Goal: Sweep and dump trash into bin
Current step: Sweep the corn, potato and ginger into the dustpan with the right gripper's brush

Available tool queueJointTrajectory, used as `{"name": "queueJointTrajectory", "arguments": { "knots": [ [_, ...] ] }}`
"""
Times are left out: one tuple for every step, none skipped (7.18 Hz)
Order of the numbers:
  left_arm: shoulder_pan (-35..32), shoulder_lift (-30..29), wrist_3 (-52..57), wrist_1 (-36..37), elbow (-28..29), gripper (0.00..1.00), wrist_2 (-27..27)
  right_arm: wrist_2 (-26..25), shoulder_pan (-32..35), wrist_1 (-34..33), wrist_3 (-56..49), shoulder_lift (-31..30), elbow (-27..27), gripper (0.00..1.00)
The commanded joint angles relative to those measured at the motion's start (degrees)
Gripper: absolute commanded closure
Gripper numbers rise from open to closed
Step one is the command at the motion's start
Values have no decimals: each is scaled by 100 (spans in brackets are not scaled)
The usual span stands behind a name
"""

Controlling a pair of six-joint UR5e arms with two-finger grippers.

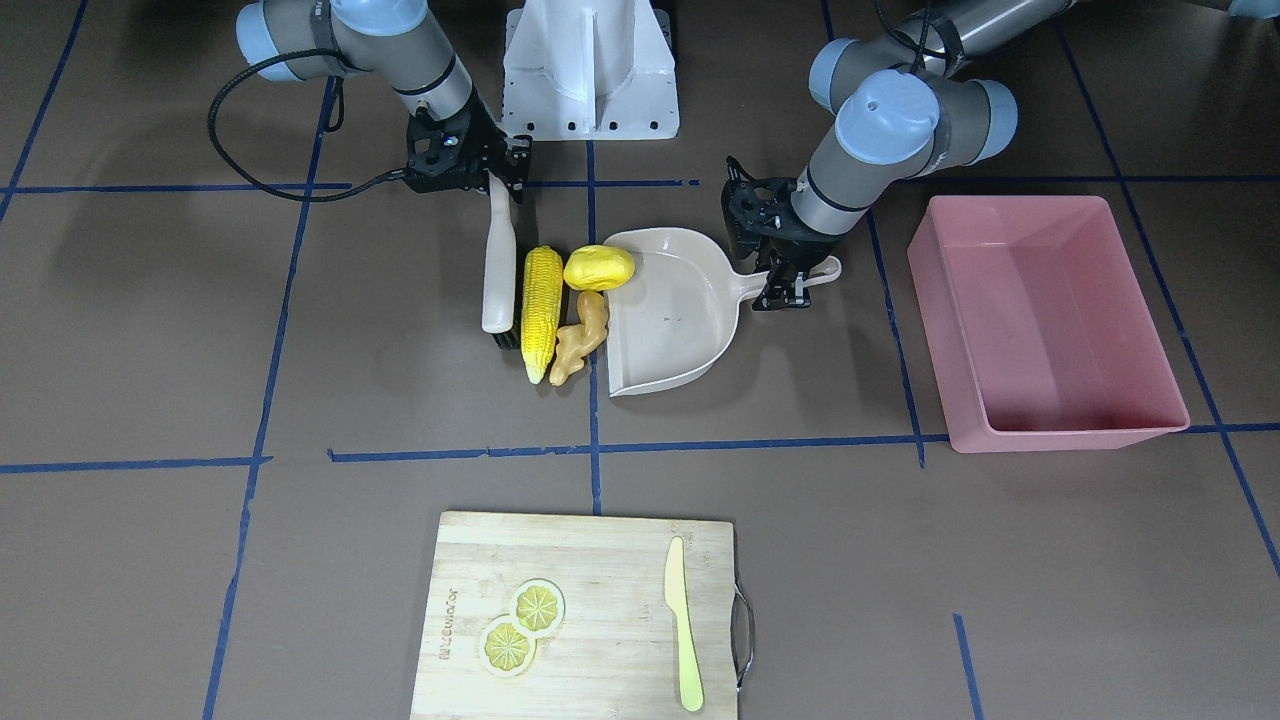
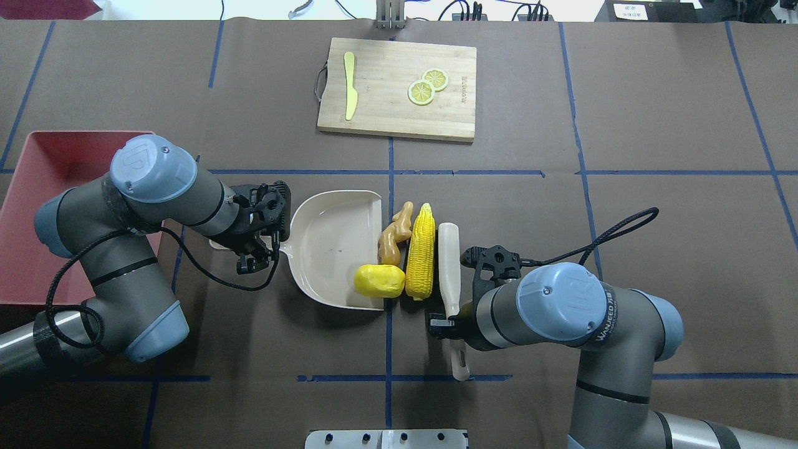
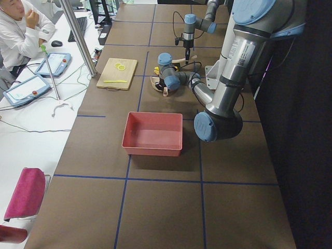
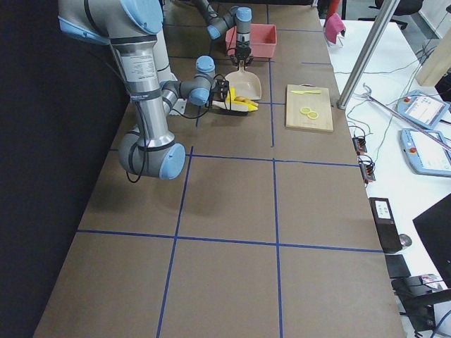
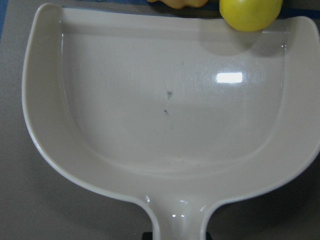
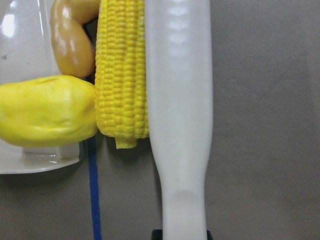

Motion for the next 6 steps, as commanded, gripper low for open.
{"name": "queueJointTrajectory", "arguments": {
  "knots": [
    [0, -6, 0, 0, 3, 94, 0, 0, -11, -9, 137, 315, -170, 100],
    [0, -6, 0, 0, 3, 94, 0, 0, -11, -44, 138, 561, -363, 100],
    [0, -6, 0, 0, 12, 94, 0, 9, -20, -53, 129, 677, -426, 100],
    [0, -6, 0, 0, 12, 94, 0, 9, -37, -53, 129, 721, -444, 100],
    [0, -6, 0, 0, 3, 94, 0, 9, -37, -44, 94, 852, -592, 100],
    [0, -6, 0, 0, 12, 94, 0, 9, -37, -53, 103, 1123, -794, 100]
  ]
}}
